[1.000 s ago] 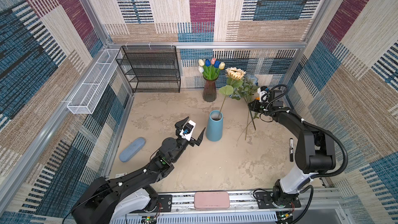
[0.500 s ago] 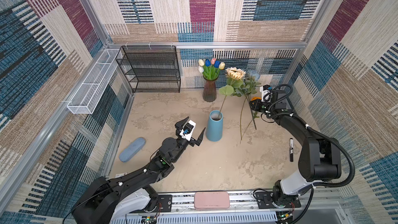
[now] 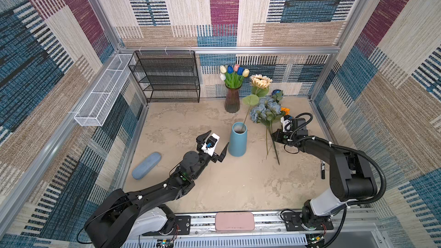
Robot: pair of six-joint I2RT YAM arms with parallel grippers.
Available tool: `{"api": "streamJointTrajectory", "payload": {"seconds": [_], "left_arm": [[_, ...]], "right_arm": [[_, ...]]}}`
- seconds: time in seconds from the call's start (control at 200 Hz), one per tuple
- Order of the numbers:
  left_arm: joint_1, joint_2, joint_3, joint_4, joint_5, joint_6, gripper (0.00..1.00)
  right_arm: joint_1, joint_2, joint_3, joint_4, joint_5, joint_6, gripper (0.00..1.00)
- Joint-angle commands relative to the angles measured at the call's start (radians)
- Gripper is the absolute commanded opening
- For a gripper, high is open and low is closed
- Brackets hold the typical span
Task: Arrange flowers in a vase
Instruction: Place the flowers at the top-right of the table, then pick up the flowers from the top-right of the table.
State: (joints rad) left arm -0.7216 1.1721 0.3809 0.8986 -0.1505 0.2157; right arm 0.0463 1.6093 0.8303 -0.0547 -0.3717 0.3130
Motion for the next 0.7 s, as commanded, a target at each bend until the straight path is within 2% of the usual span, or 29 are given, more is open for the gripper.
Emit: {"api": "streamJointTrajectory", "payload": {"seconds": [0.0,0.055,0.085,0.125,0.225,0.341,0.466,0.601,0.656,0.691], "left_arm": [[0.001,-0.001,0.006,0.059,0.001,-0.006,0.99],[0.001,-0.002,0.004,0.058,-0.001,-0.005,0.99],[0.001,-0.002,0.003,0.058,-0.001,-0.003,0.99],[0.001,-0.002,0.004,0.058,-0.001,-0.005,0.99],[0.001,-0.005,0.006,0.055,0.002,-0.004,0.99],[0.001,-0.011,0.003,0.049,-0.001,-0.005,0.99],[0.001,-0.002,0.006,0.056,0.003,-0.004,0.99],[0.001,0.000,0.011,0.051,0.008,-0.005,0.99],[0.001,0.001,0.012,0.052,0.008,-0.003,0.99],[0.001,-0.001,0.012,0.051,0.008,-0.004,0.99]], "right_arm": [[0.003,0.028,0.017,0.024,0.017,-0.001,0.40],[0.002,0.042,0.041,-0.002,0.022,-0.008,0.49],[0.003,0.046,0.053,-0.012,0.022,-0.012,0.65],[0.003,0.053,0.070,-0.026,0.019,-0.019,0.69],[0.012,0.068,0.109,-0.067,0.017,-0.048,0.63],[0.021,0.104,0.147,-0.117,0.031,-0.082,0.62],[0.025,0.158,0.182,-0.154,0.059,-0.099,0.54],[0.036,0.197,0.225,-0.162,0.078,-0.118,0.42],[0.041,0.212,0.247,-0.171,0.084,-0.124,0.31],[0.041,0.215,0.254,-0.169,0.083,-0.124,0.27]]}}
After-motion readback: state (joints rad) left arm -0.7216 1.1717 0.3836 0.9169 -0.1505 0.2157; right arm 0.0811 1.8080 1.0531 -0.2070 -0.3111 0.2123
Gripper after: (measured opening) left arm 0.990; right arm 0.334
